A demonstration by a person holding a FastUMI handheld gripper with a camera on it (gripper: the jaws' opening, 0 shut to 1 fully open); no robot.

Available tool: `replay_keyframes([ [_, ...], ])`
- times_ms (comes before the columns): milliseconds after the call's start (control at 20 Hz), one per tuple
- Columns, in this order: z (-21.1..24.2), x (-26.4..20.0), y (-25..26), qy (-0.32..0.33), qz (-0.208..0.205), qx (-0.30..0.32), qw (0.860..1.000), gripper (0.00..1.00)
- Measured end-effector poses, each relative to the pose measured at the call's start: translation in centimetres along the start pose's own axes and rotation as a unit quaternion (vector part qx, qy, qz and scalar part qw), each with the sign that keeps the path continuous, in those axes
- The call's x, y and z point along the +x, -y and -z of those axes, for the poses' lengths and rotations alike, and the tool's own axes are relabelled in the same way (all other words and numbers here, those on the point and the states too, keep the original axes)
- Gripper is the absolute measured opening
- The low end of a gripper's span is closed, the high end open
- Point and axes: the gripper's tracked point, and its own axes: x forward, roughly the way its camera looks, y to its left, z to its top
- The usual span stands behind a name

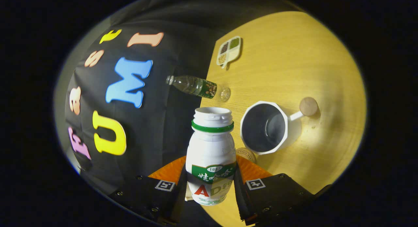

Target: Take the bottle from table, then pour the juice into the cup, finally place the bottle on the coaster

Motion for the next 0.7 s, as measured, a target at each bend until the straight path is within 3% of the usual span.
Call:
replay_keyframes([
  [150, -0.1, -0.3, -1.0, 0.007, -0.007, -0.113, 0.993, 0.64],
  [250, -0.2, -0.5, -1.7, 0.024, -0.014, -0.186, 0.982, 0.64],
  [450, 0.2, -1.0, -2.4, 0.062, -0.018, -0.329, 0.942, 0.64],
  [700, 2.4, -1.0, -4.1, 0.079, -0.053, -0.444, 0.891, 0.64],
])
